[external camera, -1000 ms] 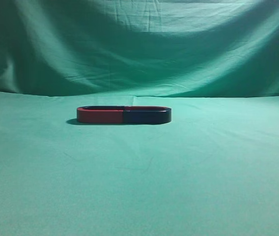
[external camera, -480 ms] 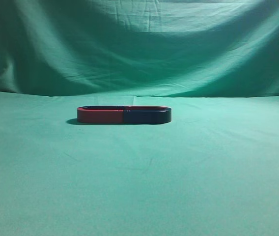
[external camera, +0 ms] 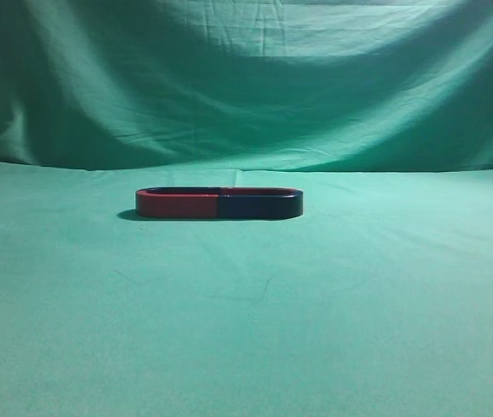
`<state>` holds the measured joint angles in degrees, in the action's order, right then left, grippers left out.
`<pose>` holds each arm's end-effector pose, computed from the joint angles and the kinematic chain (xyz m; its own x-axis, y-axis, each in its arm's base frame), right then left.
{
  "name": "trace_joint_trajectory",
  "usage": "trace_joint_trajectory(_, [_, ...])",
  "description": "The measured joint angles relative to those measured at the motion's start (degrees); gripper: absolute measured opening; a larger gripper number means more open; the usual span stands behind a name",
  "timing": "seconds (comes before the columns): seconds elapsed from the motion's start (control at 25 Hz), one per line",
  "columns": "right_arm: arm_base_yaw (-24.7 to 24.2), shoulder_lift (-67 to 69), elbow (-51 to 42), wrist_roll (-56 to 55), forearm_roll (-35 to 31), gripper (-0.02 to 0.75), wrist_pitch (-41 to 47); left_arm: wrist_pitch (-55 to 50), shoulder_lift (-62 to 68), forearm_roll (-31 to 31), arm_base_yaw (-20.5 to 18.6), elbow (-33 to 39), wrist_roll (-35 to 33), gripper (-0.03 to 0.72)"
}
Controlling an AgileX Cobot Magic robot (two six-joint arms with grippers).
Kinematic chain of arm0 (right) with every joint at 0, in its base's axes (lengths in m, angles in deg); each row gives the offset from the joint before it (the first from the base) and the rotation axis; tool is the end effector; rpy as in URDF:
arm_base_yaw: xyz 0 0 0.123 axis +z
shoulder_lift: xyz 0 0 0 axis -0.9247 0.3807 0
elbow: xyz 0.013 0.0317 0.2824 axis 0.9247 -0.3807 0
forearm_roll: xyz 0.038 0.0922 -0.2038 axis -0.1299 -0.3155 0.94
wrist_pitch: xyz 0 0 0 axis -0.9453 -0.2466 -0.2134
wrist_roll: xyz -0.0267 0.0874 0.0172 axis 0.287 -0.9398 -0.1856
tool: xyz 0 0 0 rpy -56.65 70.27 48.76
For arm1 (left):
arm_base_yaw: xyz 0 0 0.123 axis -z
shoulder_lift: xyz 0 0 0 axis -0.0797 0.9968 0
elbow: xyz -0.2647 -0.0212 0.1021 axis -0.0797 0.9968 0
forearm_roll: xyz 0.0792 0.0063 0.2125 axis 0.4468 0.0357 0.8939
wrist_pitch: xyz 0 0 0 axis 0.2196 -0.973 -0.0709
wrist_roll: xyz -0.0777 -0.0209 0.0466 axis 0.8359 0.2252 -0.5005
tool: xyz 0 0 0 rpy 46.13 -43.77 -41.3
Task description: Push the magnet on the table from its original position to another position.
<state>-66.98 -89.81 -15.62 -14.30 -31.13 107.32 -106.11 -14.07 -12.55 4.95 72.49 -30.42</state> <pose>0.0294 -0.0043 0.1701 -0.3043 0.0512 -0.9512 0.0530 0.9979 0.0368 0.0300 -0.0021 0.1771 -0.2585 -0.0870 -0.9621 0.0036 0.9958 -0.0910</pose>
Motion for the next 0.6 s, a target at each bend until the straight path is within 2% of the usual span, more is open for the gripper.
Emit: trace_joint_trajectory(0.6, [0.0, -0.1, 0.0, 0.0, 0.0, 0.000, -0.1, 0.0, 0.0, 0.0, 0.0, 0.0, 0.0, 0.372])
